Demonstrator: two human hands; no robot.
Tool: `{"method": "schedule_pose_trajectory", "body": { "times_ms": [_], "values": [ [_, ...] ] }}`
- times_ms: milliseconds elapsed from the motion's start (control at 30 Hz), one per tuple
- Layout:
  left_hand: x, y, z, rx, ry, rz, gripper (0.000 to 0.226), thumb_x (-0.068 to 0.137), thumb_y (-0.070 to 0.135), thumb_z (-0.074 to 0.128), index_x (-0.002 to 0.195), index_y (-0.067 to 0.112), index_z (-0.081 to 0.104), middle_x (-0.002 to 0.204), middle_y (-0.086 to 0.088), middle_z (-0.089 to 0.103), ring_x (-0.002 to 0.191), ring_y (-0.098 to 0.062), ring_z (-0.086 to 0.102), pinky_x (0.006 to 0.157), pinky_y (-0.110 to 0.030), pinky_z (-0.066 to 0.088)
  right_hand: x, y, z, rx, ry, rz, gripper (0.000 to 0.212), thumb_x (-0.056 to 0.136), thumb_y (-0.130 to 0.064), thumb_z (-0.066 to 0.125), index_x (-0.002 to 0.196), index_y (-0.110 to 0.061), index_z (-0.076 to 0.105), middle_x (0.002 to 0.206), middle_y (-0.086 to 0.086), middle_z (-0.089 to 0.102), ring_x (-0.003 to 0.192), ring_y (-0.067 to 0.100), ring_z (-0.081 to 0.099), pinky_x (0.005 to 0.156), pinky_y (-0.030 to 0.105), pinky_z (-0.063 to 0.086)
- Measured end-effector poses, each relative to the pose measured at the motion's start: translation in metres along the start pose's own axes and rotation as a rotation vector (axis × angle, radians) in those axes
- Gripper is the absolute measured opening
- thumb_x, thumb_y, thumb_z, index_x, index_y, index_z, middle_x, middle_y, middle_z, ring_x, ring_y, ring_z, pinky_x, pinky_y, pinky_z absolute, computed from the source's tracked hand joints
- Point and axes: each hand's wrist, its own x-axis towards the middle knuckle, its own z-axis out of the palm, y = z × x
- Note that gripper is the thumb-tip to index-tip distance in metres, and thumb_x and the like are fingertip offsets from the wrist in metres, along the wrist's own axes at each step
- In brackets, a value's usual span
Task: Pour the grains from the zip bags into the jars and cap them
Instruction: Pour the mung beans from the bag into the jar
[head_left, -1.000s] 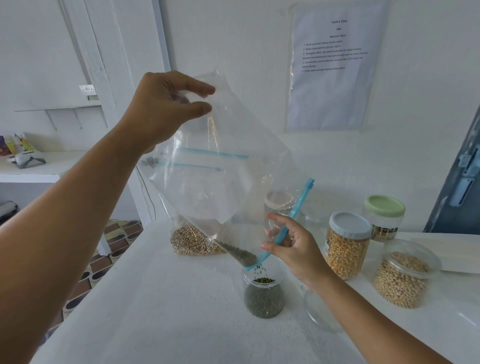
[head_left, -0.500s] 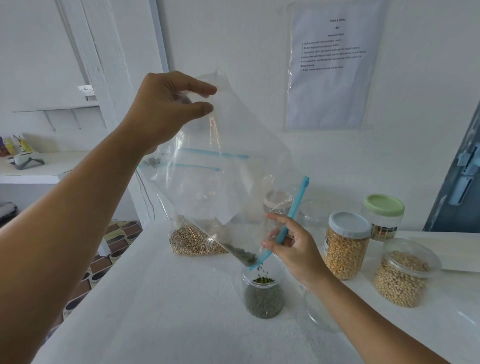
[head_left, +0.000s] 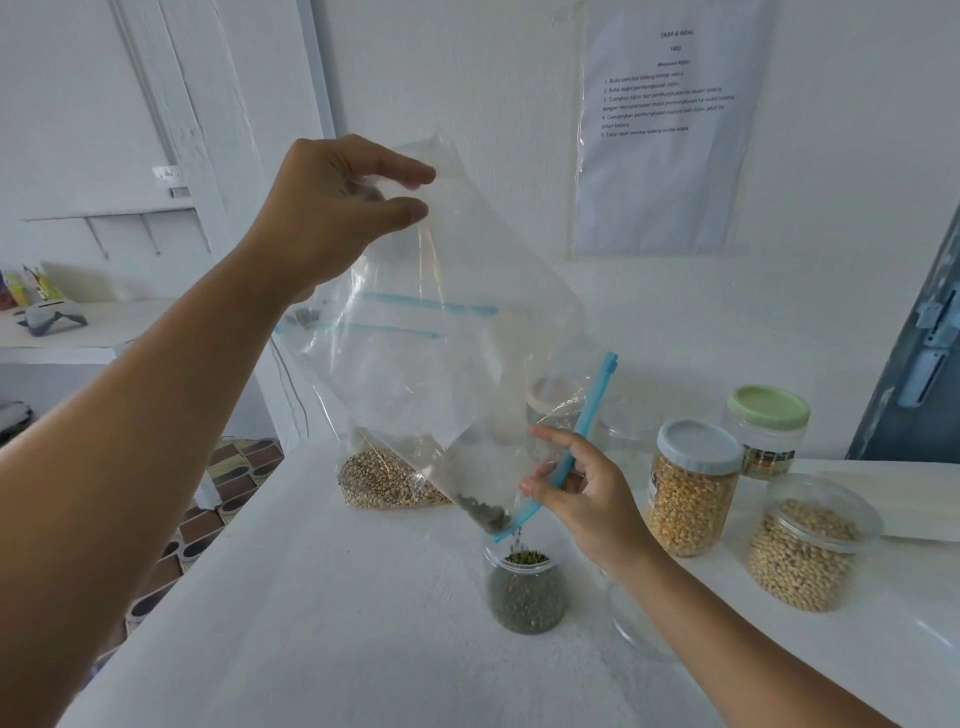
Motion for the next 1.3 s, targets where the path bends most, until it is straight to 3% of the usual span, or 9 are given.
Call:
{"method": "schedule_pose_trajectory", "body": {
  "times_ms": [233,400,633,733,1000,1167,1300],
  "values": [
    [0.000,0.000,0.000,0.005,0.002,-0.004,0.028,0.087,0.016,0.083,0.114,0.024,0.077,0.084,0.030,0.067,0.068,0.005,0.057,0.074,-0.007,0.045,0.000,-0.002,-0.001,-0.049,0.024,-0.025,0.049,0.085,-0.011,0.084,0.116,-0.047,0.071,0.088,-0.001,0.071,0.087,0.018,0.070,0.085,0.030,0.061],
    [-0.002,-0.002,0.004,0.003,-0.006,-0.008,0.028,0.086,0.018,0.084,0.113,0.026,0.078,0.098,0.018,0.068,0.073,0.003,0.059,0.076,-0.009,0.046,-0.001,0.001,0.000,-0.036,-0.026,-0.012,0.052,0.097,0.002,0.066,0.129,-0.039,0.065,0.100,0.006,0.064,0.100,0.018,0.075,0.098,0.033,0.058],
    [-0.004,-0.006,0.004,-0.020,-0.018,-0.027,0.025,0.088,0.020,0.083,0.109,0.032,0.078,0.103,0.016,0.071,0.085,0.000,0.064,0.082,-0.011,0.047,-0.003,0.008,-0.002,-0.046,-0.023,0.005,0.055,0.087,-0.013,0.083,0.125,-0.049,0.066,0.101,0.007,0.062,0.102,0.021,0.070,0.096,0.037,0.060],
    [-0.005,-0.007,0.005,-0.031,-0.028,-0.034,0.023,0.089,0.021,0.082,0.108,0.034,0.078,0.112,0.008,0.074,0.093,-0.002,0.066,0.087,-0.011,0.049,-0.002,0.011,-0.001,-0.100,-0.010,-0.002,0.055,0.086,-0.012,0.083,0.122,-0.051,0.067,0.099,0.006,0.061,0.098,0.023,0.069,0.094,0.042,0.060],
    [-0.016,-0.016,0.010,-0.045,-0.053,-0.091,0.020,0.094,0.021,0.078,0.111,0.030,0.079,0.117,0.011,0.074,0.107,-0.003,0.068,0.098,-0.014,0.049,-0.005,0.022,-0.003,-0.114,-0.022,0.004,0.047,0.092,-0.011,0.076,0.124,-0.044,0.067,0.092,0.005,0.060,0.096,0.027,0.074,0.095,0.046,0.060],
    [-0.031,-0.030,0.008,-0.022,-0.045,-0.102,0.019,0.093,0.026,0.078,0.105,0.041,0.080,0.127,0.007,0.068,0.119,-0.005,0.061,0.113,-0.037,0.047,-0.007,0.023,-0.004,-0.102,-0.024,0.013,0.044,0.096,-0.007,0.072,0.130,-0.034,0.065,0.088,-0.006,0.064,0.094,0.022,0.077,0.097,0.045,0.059],
    [-0.057,-0.031,0.007,0.199,-0.067,-0.146,0.022,0.091,0.043,0.077,0.104,0.060,0.071,0.156,0.001,0.042,0.148,-0.027,0.029,0.124,-0.052,0.023,-0.007,0.024,-0.003,-0.099,-0.003,0.030,0.044,0.095,-0.008,0.073,0.130,-0.034,0.066,0.093,0.003,0.066,0.095,0.021,0.077,0.099,0.046,0.059]
  ]
}}
